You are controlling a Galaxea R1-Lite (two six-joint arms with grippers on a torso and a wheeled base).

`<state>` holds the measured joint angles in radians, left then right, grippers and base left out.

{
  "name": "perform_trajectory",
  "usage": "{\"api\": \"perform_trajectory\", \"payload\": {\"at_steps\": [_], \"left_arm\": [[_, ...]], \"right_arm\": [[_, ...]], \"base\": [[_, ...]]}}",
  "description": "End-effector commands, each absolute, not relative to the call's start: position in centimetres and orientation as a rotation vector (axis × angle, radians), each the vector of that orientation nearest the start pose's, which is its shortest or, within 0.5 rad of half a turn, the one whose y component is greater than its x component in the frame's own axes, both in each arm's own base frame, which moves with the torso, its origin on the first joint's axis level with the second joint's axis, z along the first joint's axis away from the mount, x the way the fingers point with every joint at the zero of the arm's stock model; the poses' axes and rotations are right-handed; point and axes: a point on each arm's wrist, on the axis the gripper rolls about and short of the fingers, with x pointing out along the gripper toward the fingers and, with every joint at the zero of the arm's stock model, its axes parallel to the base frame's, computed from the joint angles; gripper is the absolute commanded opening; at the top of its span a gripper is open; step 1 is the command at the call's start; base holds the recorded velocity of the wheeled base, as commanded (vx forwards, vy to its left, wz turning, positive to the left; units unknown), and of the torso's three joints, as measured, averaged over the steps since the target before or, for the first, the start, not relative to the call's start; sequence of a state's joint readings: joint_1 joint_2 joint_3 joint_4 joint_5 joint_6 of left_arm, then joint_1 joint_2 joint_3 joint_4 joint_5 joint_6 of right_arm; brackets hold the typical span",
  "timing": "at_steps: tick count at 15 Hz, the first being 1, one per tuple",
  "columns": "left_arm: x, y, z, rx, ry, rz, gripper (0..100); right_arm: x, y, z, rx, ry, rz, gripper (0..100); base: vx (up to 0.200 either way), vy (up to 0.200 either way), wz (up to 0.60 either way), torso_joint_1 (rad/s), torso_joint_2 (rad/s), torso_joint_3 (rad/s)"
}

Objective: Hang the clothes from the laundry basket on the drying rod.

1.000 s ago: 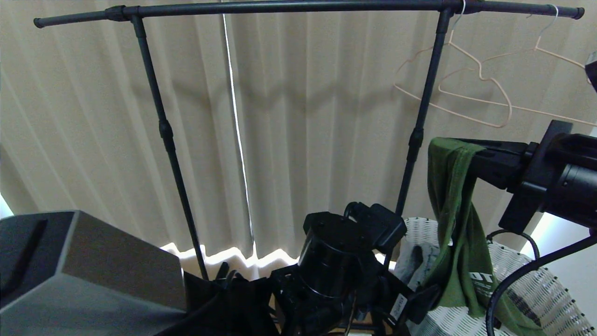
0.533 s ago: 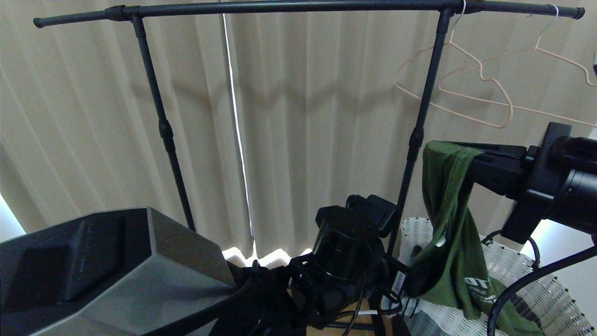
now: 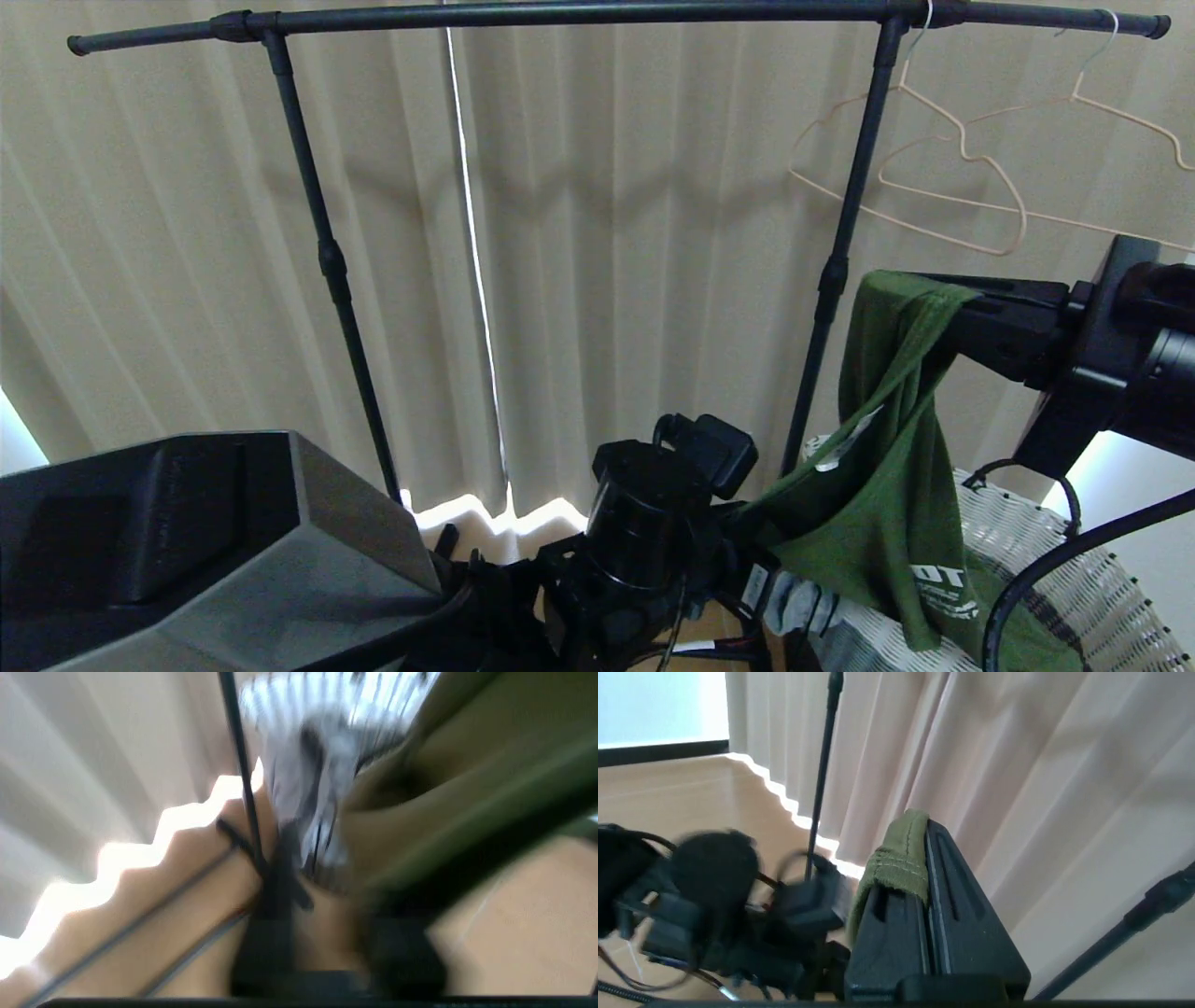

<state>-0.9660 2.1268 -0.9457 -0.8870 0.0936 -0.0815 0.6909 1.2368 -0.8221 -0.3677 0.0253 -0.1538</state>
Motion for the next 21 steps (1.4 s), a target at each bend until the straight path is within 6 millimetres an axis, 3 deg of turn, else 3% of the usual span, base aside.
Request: {"api": "perform_trajectory", "payload": {"at_steps": [1,3,6,7,9,10,11,13,15,18,21], "left_arm": [[21.9,-30.2,10.6,0.051,0.236,-0.842,0],[21.7,-25.1,13.6,0.091,0.135,-0.771,0],[21.3,-19.9,18.7,0.078,0.075,-0.667,0],[20.4,-17.4,21.9,0.093,0.076,-0.622,0],[18.9,-14.9,26.2,0.094,0.083,-0.585,0],[18.5,-14.3,27.4,0.094,0.084,-0.576,0],[17.4,-13.1,30.1,0.089,0.074,-0.565,0],[16.8,-12.6,32.7,0.075,0.035,-0.56,0],[17.1,-12.3,34.1,0.061,-0.006,-0.54,0],[18.4,-12.6,33.7,0.088,0.006,-0.516,0],[18.7,-12.7,34.6,0.102,-0.023,-0.512,0]], "right_arm": [[14.9,12.2,27.7,-0.159,-0.009,0.709,0],[15.6,11.4,27.7,-0.149,-0.001,0.657,0],[15.9,11.2,27.7,-0.134,0.007,0.639,0],[16.0,11.3,27.9,-0.128,-0.018,0.637,0],[16.1,11.2,28.5,-0.116,-0.064,0.623,0],[16.2,11.0,28.7,-0.114,-0.07,0.611,0],[16.5,10.4,29.2,-0.112,-0.085,0.577,0],[16.9,9.7,29.7,-0.107,-0.102,0.533,0],[17.0,9.5,30.2,-0.104,-0.118,0.521,0],[17.6,9.8,30.8,-0.1,-0.133,0.522,0],[17.9,9.9,32.1,-0.09,-0.172,0.519,0]], "base": [[0.0,0.0,0.0,0.0,0.0,0.0],[0.0,0.0,0.0,0.0,0.0,0.0],[0.0,0.0,0.0,0.0,0.0,0.0],[0.0,0.0,0.0,0.0,0.0,0.0],[0.0,0.0,0.0,0.0,0.0,0.0],[0.0,0.0,0.0,0.0,0.0,0.0],[0.0,0.0,0.0,0.0,0.0,0.0],[0.0,0.0,0.0,0.0,0.0,0.0],[0.0,0.0,0.0,0.0,0.0,0.0],[0.0,0.0,0.0,0.0,0.0,0.0],[0.0,0.0,0.0,0.0,0.0,0.0]]}}
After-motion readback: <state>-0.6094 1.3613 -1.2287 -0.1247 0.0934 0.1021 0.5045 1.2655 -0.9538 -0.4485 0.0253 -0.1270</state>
